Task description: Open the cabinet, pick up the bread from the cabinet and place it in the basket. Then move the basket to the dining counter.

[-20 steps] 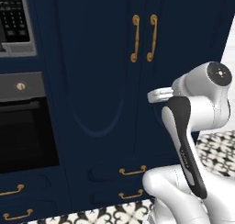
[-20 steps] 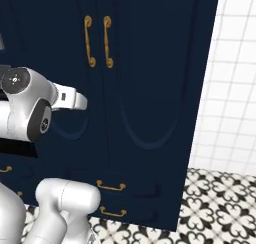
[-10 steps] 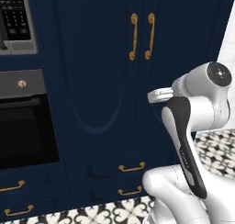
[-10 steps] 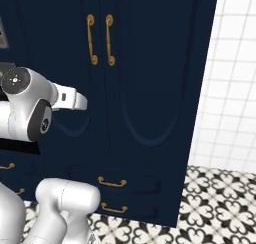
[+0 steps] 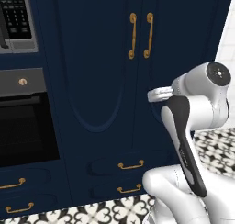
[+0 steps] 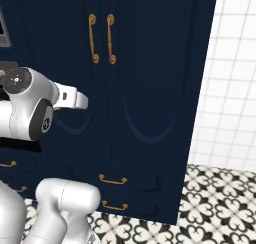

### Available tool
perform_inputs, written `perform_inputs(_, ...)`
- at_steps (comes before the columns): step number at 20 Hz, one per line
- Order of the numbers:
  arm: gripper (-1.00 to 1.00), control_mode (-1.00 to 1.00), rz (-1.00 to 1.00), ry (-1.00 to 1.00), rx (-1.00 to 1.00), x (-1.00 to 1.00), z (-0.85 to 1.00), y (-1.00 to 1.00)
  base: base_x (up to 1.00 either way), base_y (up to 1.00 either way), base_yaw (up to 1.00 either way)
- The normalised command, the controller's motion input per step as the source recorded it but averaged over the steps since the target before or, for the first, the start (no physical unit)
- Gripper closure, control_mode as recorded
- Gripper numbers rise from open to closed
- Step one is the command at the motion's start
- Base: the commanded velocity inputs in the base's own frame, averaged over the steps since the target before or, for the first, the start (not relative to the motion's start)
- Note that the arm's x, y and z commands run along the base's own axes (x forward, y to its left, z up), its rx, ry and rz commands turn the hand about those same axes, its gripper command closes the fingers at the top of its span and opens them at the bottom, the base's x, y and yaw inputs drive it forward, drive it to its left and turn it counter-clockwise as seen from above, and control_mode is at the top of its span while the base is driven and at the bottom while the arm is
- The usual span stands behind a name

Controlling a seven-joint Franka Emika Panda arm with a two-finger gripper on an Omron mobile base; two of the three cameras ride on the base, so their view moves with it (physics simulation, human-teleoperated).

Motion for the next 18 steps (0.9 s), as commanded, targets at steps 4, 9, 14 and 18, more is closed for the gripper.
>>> perform_inputs(4,-1.00,-1.00,0.00,-0.22,0.02,0.61,0.53,-0.11,0.00,0.00,0.00)
perform_inputs(9,-1.00,-1.00,0.00,-0.29,0.01,0.69,0.87,-0.30,0.00,0.00,0.00)
perform_inputs(14,-1.00,-1.00,-0.04,-0.17,0.00,0.74,0.62,-0.23,0.00,0.00,0.00)
perform_inputs(18,-1.00,-1.00,-0.03,-0.03,0.00,0.43,0.71,-0.32,0.00,0.00,0.00)
